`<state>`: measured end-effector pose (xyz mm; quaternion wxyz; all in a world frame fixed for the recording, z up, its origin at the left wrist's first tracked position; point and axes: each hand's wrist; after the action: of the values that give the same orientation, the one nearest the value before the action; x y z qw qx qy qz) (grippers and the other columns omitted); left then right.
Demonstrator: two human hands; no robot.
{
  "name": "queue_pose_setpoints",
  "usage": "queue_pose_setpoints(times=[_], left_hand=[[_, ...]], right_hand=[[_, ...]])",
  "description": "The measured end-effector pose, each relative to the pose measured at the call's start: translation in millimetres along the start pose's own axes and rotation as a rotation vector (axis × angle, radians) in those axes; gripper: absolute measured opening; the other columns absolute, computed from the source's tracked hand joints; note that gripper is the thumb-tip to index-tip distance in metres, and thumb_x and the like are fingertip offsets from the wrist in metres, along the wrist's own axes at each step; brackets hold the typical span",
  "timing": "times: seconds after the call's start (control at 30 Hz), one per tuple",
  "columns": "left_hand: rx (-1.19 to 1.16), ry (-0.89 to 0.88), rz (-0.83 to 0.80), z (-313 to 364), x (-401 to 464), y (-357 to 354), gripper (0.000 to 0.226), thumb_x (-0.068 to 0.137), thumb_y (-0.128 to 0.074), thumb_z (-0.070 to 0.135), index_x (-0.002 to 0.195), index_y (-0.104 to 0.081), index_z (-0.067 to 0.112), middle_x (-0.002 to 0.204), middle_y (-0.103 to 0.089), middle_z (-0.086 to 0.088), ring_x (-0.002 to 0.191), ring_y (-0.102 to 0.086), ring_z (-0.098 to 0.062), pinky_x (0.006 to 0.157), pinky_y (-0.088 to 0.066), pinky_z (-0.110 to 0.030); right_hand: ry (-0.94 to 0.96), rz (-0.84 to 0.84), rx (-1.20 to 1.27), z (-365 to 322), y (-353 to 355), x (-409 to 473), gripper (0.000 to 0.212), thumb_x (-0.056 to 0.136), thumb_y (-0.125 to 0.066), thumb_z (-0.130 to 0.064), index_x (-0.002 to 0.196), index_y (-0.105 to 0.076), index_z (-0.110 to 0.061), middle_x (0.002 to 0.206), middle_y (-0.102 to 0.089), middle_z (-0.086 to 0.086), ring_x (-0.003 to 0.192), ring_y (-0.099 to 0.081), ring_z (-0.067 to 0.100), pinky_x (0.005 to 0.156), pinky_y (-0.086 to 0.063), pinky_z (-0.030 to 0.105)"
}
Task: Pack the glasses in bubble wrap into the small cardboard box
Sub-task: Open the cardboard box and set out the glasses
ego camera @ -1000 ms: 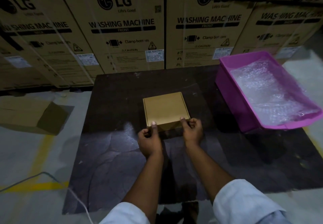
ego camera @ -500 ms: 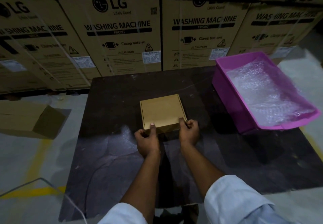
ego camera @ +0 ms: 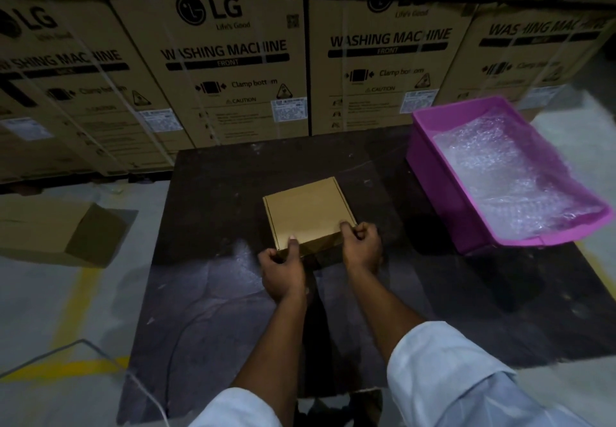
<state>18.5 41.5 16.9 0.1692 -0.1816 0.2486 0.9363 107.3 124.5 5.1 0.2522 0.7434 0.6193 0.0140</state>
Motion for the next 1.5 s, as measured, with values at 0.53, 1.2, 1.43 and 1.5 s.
queue_pose_setpoints(times=[0.53,1.2,1.43,1.5], left_hand=[[-0.044,-0.026,0.104,3,-8,-7,0.044,0.085,-0.065,0.049,0.109,-0.054,0.014,0.109,-0.067,-0.009,0.102,-0.061,-0.03,0.08,-0.041,-0.03],[-0.195,0.021,0.103,1,-1,-4,0.05,0.078,-0.07,0.055,0.105,-0.053,0.017,0.107,-0.061,-0.003,0.094,-0.059,-0.024,0.086,-0.05,-0.035],[-0.004,-0.111,-0.094,7,-12,-18,0.036,0.081,-0.068,0.053,0.08,-0.057,0.019,0.102,-0.053,-0.007,0.085,-0.054,-0.021,0.075,-0.037,-0.025],[0.017,-0.072,-0.033,10,-14,-16,0.041,0.079,-0.069,0.054,0.089,-0.054,0.017,0.108,-0.051,-0.009,0.088,-0.052,-0.023,0.077,-0.039,-0.028]], right_hand=[[0.014,0.065,0.105,4,-5,-19,0.021,0.079,-0.07,-0.036,0.081,-0.052,-0.025,0.085,-0.066,-0.001,0.082,-0.061,0.021,0.078,-0.047,0.032],[0.029,0.116,0.118,2,-11,-32,0.022,0.085,-0.067,-0.034,0.086,-0.051,-0.019,0.093,-0.062,0.005,0.082,-0.056,0.02,0.072,-0.039,0.025],[0.083,0.02,-0.083,7,-24,-43,0.023,0.081,-0.067,-0.041,0.076,-0.056,-0.021,0.091,-0.061,0.006,0.086,-0.06,0.027,0.077,-0.045,0.032],[0.075,0.029,-0.097,4,-26,-45,0.026,0.078,-0.067,-0.044,0.077,-0.055,-0.022,0.091,-0.06,0.003,0.089,-0.06,0.027,0.08,-0.044,0.033]])
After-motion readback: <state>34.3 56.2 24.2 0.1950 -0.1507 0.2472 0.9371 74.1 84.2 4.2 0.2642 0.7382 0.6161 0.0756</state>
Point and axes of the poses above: each hand's wrist, its own x-axis towards the middle knuckle, its own y-axis out of the back of the hand, z = x × y
